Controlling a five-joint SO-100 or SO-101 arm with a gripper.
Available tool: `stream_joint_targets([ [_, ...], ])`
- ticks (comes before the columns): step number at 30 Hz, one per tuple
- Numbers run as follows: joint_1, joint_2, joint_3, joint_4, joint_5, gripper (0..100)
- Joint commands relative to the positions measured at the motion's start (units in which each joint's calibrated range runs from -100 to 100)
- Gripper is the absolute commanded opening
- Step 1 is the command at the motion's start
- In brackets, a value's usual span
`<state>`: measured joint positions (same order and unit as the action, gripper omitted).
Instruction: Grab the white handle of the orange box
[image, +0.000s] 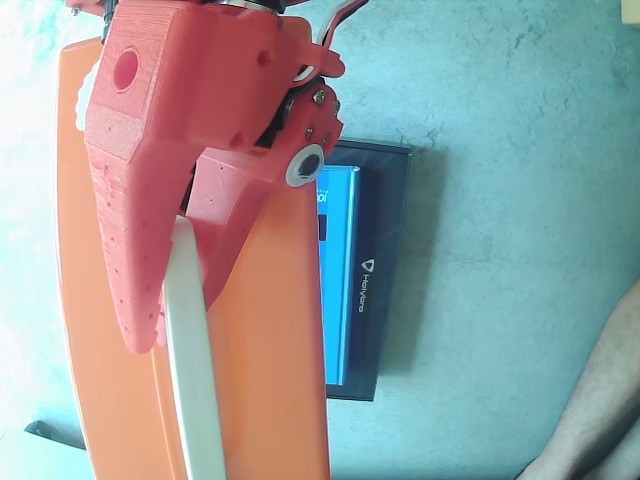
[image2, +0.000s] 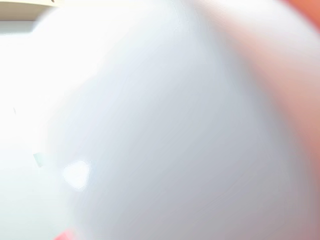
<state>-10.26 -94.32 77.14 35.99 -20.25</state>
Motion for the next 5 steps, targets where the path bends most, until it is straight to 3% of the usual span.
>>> stream_joint_targets([
  [1,-0.3,2.2,22.2,6.1,0.2,1],
  [5,-0.3,2.2,22.0,6.1,0.2,1],
])
